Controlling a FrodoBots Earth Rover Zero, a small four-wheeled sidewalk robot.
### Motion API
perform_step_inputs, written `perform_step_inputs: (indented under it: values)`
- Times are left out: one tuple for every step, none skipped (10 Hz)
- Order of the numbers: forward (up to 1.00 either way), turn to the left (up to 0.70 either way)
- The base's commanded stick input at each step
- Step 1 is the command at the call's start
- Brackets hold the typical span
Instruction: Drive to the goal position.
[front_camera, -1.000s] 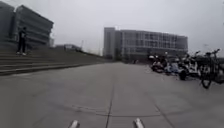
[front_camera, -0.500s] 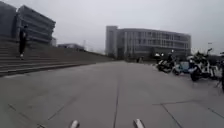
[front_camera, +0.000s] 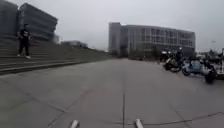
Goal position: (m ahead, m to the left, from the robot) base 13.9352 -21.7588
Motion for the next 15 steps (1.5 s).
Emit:
perform_step_inputs:
  values:
    - [1.0,-0.38]
    - [1.0,-0.38]
    - [1.0,-0.38]
    - [1.0,-0.21]
    - [1.0,0.02]
    - [1.0,0.02]
    - [1.0,0.02]
    - [1.0,0.02]
    - [1.0,0.02]
    - [1.0,0.02]
    - [1.0,0.02]
    - [1.0,0.02]
    - [1.0,0.02]
    - [1.0,0.02]
    - [1.0,0.02]
